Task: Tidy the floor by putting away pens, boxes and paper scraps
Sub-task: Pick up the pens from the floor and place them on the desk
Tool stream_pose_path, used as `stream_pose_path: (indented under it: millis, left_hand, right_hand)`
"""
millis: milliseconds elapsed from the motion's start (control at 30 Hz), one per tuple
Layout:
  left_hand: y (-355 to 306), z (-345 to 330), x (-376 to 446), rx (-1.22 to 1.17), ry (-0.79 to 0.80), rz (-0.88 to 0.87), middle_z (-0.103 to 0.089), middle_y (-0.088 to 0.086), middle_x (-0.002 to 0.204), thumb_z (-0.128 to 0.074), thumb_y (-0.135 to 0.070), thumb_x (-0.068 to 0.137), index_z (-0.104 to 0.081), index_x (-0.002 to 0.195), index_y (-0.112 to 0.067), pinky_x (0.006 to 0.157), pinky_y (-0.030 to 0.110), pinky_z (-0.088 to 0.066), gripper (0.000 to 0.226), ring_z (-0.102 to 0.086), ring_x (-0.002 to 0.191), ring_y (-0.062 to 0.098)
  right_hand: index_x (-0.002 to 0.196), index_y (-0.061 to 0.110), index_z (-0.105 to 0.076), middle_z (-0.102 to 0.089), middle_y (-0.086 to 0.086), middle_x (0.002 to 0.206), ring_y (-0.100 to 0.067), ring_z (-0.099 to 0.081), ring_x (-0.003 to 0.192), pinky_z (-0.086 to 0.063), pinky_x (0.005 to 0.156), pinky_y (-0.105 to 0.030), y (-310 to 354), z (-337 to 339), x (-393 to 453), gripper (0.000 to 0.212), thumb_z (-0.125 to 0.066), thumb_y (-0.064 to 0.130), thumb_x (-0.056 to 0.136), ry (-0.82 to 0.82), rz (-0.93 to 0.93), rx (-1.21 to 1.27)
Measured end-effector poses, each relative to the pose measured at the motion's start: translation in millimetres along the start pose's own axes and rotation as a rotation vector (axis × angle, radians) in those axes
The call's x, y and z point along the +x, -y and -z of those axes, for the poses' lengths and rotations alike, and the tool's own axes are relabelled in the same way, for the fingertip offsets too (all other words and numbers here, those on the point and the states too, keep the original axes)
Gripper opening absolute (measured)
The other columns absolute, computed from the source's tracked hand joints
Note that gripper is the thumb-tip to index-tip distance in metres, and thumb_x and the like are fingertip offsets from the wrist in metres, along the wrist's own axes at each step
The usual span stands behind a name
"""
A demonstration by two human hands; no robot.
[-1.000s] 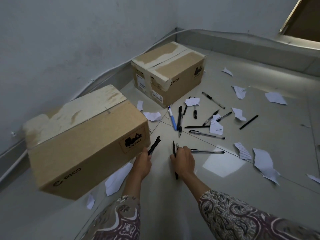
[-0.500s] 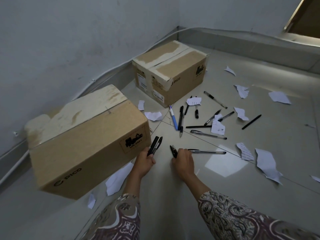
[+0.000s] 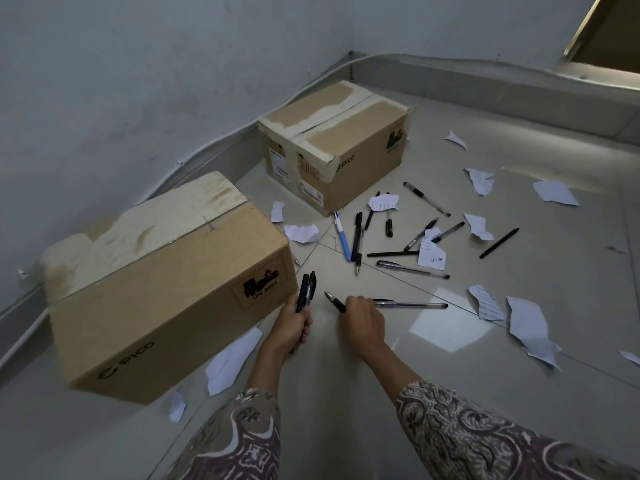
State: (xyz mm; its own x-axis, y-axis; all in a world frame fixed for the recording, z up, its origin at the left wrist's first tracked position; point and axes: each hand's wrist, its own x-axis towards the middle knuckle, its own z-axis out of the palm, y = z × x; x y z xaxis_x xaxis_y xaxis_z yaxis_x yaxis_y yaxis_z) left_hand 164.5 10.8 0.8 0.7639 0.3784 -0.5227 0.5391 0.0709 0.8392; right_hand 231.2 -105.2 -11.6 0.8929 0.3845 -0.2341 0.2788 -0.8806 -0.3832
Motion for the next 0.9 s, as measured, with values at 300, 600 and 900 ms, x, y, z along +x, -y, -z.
stream_pose_path:
  millis: [300,600,900]
  left_hand:
    - [-15.6,-18.2,3.0,-0.043,0.039,-0.052,-0.055,0.006,0.069,-0.035,-0.01,0.099,-0.046,0.093,-0.008,0.046,0.019,-0.042,0.013,-0.052,0.057,0.016]
    - [-63.0,-23.6,4.1,-0.116,0.065,-0.065,-0.069,0.007,0.087,-0.039,-0.009,0.098,-0.046,0.109,-0.005,0.069,0.025,-0.058,0.013,-0.068,0.083,0.015]
    - [-210.8,-4.4,-44.9,-0.068,0.088,-0.12,-0.068,0.006,0.091,-0.048,-0.006,0.094,-0.05,0.099,-0.01,0.085,0.032,-0.054,0.006,-0.066,0.095,0.021]
  right_hand:
    - [0.068,0.01,-0.05,-0.05,-0.004,0.062,-0.015,-0.044,0.057,-0.037,0.054,-0.024,0.7,22.1,20.8,0.02,-0.065,0.007,0.081,-0.06,-0.052,0.759]
    - [0.088,-0.008,-0.064,-0.06,-0.017,0.072,-0.012,-0.05,0.051,-0.043,0.045,-0.011,-2.2,86.5,42.4,0.014,-0.064,0.004,0.082,0.073,-0.027,0.8]
    - [0.079,-0.006,-0.066,-0.064,-0.012,0.067,-0.024,-0.061,0.062,-0.05,0.065,-0.031,30.3,244.6,36.2,0.012,-0.067,0.007,0.081,-0.042,0.035,0.778]
